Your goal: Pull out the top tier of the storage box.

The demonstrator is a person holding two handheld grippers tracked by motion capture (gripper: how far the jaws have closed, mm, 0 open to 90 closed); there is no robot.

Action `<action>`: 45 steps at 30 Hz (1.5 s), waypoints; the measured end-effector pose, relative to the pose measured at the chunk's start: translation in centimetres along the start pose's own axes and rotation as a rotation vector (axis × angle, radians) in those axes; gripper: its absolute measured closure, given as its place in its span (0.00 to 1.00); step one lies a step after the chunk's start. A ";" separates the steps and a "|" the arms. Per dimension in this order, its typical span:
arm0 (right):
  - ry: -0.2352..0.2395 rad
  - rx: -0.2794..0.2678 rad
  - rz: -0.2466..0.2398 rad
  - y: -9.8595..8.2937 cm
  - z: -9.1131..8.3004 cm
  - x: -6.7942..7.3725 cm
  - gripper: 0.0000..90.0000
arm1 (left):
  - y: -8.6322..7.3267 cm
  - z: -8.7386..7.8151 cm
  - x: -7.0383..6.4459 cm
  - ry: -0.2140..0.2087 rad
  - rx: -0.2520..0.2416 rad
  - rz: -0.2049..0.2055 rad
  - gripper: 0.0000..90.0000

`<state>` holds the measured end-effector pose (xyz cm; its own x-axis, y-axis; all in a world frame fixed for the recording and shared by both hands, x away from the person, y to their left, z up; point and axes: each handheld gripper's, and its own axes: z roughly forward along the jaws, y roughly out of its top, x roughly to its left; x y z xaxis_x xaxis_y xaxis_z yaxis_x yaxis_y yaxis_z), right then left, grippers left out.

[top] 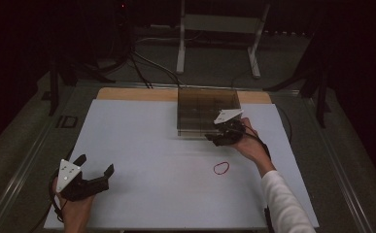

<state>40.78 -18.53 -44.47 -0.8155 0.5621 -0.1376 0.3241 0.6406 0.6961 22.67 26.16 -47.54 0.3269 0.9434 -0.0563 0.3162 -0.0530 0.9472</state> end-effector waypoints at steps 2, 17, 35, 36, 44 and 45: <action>-0.016 -0.029 0.021 0.0 -0.3 -0.1 0.42 | 0.0 0.0 0.0 0.001 0.000 -0.001 0.01; -0.047 -0.186 0.195 -0.2 -2.0 -0.7 0.09 | 0.0 0.0 0.0 0.001 0.000 0.001 0.01; -0.155 -0.291 0.285 -0.1 -3.2 0.0 0.04 | 0.0 0.0 0.0 -0.001 0.000 0.002 0.01; -0.162 -0.298 0.286 -0.1 -3.2 0.1 0.04 | 0.0 0.0 0.0 -0.001 0.000 0.002 0.01; -0.182 -0.345 0.304 -0.3 -3.6 0.3 0.04 | 0.0 0.0 -0.1 -0.002 0.000 0.002 0.01; -0.183 -0.350 0.306 -0.3 -3.7 0.4 0.04 | 0.0 0.0 -0.1 -0.001 0.001 0.002 0.01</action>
<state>38.61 -20.45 -42.15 -0.6007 0.7994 0.0101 0.3295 0.2361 0.9142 22.66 26.10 -47.53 0.3286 0.9429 -0.0548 0.3160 -0.0551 0.9472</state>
